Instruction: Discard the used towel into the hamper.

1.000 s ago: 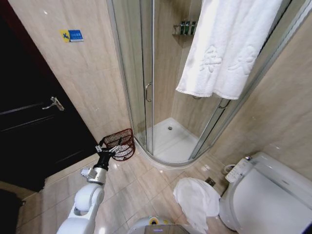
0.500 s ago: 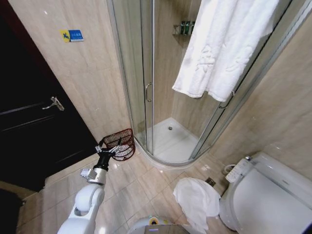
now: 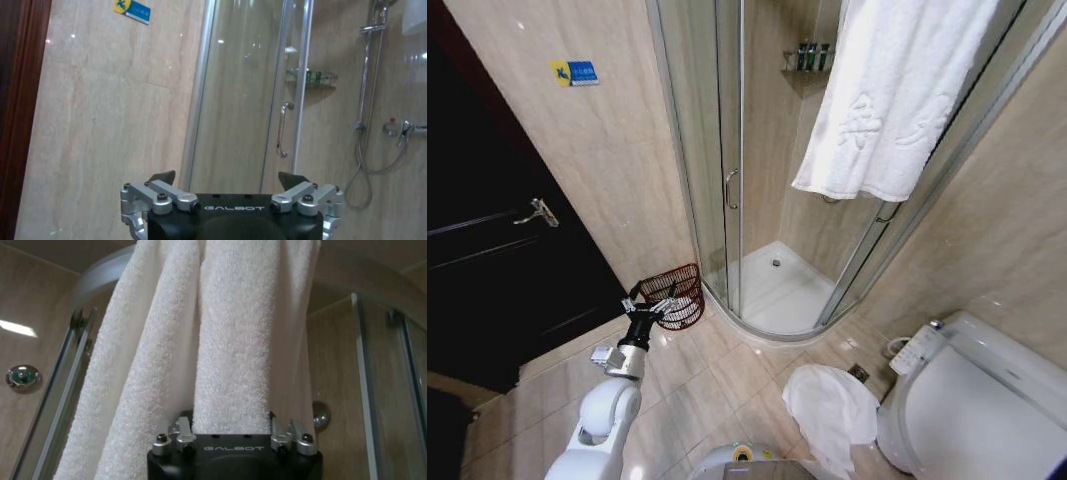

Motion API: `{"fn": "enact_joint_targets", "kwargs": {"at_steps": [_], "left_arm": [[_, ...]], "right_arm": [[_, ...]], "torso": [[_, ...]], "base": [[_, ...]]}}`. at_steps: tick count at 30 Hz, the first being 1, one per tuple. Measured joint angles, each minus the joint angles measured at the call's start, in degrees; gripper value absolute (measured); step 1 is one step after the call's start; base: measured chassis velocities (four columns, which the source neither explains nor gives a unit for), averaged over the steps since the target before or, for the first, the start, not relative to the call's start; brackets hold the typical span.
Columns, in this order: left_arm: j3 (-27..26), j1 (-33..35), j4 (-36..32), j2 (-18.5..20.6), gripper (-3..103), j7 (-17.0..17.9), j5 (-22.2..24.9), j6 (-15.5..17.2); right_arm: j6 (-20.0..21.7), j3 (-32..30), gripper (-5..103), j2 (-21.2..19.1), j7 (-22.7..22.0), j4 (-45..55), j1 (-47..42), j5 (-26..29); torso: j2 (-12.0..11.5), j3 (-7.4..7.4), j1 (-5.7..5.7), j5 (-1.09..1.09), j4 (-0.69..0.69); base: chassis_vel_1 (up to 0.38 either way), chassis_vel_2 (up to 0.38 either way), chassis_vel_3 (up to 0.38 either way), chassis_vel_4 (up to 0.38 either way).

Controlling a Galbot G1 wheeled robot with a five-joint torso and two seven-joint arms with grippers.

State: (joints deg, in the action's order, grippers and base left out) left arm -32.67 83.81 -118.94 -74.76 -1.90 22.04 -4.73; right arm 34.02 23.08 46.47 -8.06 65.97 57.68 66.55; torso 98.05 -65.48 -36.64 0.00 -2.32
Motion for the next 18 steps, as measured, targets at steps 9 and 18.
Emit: {"fn": "enact_joint_targets", "kwargs": {"at_steps": [9,18], "left_arm": [[0.1,0.3,-0.4,0.0,100,-0.1,-0.1,0.1],[0.2,0.7,-0.5,-0.3,100,-0.2,-0.1,0.1]], "right_arm": [[-0.2,0.8,19,-0.3,0.1,-0.3,0.6,0.1],[0.5,1.7,7,-2.0,-0.1,2.0,0.8,3.1]], "torso": [[0.0,0.00,0.00,0.00,0.00],[0.0,0.00,0.00,0.00,0.00]], "base": [[0.000,0.000,0.000,0.000],[0.000,0.000,0.000,0.000]]}}
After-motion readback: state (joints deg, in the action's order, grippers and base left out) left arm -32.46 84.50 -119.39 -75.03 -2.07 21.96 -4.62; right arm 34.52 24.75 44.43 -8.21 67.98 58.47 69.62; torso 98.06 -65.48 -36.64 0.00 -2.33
